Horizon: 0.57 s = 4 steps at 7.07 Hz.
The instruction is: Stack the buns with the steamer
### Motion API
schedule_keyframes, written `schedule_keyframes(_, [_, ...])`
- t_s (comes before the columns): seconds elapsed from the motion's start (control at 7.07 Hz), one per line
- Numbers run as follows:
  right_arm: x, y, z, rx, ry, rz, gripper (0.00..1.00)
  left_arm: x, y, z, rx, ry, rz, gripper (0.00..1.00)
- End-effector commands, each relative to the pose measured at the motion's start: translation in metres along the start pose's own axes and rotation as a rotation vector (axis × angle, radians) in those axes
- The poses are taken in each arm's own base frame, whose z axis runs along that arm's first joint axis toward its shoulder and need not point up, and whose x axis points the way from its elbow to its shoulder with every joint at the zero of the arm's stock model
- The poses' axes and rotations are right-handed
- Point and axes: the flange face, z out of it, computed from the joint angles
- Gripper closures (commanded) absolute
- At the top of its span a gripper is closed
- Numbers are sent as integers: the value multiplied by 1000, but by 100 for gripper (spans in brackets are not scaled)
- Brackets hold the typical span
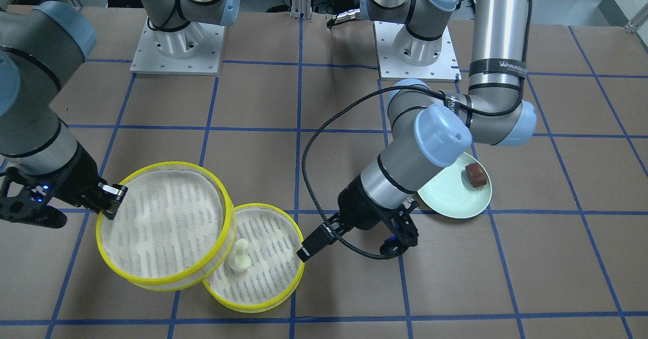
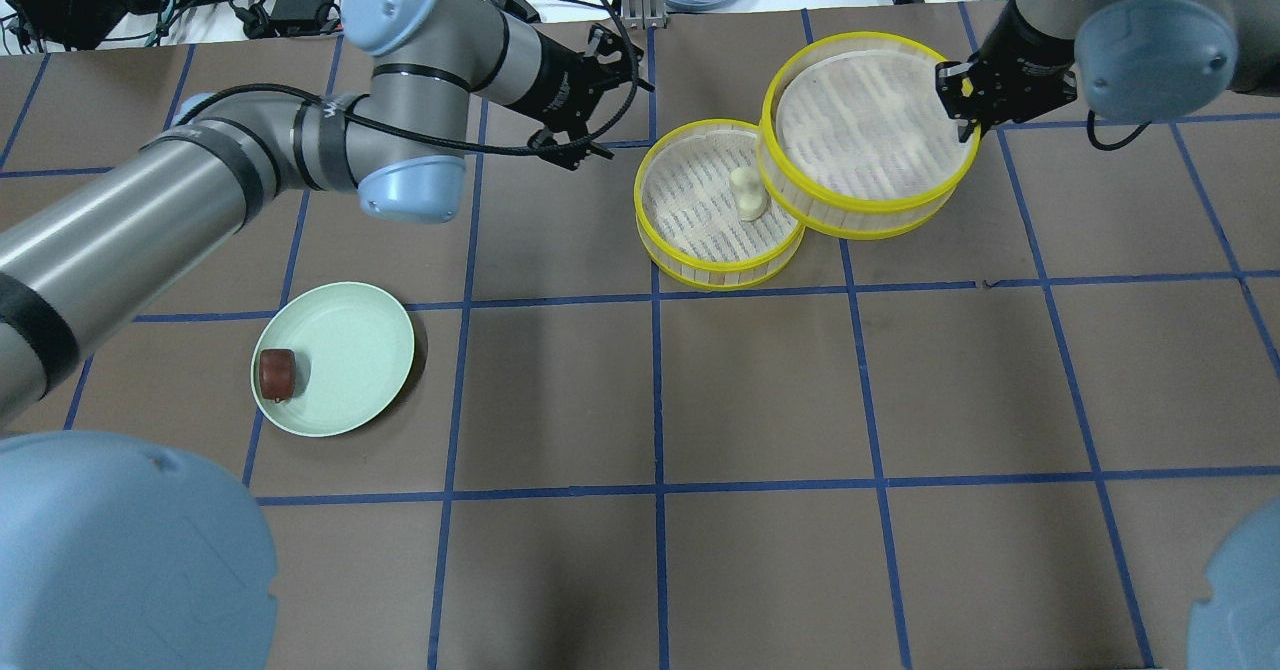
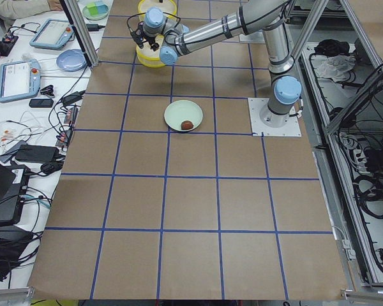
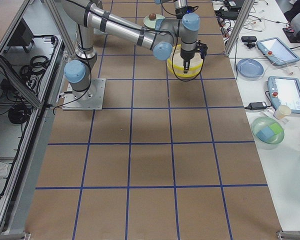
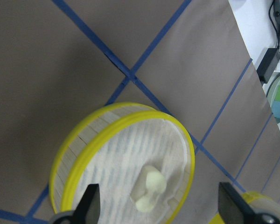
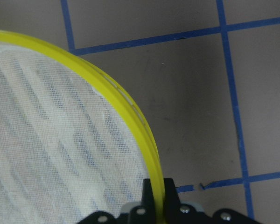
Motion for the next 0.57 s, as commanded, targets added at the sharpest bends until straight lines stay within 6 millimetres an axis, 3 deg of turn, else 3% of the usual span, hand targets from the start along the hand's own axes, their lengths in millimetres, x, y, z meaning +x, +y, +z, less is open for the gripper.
schedule_keyframes(0.0, [-67, 27, 10, -18, -7, 68, 100, -45, -48, -60, 102, -273, 254, 1])
schedule_keyframes(0.14, [-91, 35, 20, -24, -2, 72, 100, -69, -56, -88, 110, -500, 369, 0])
schedule_keyframes(0.42, [-101, 14, 79, -13, -21, 75, 100, -121, -80, -146, 6, -662, 388, 0])
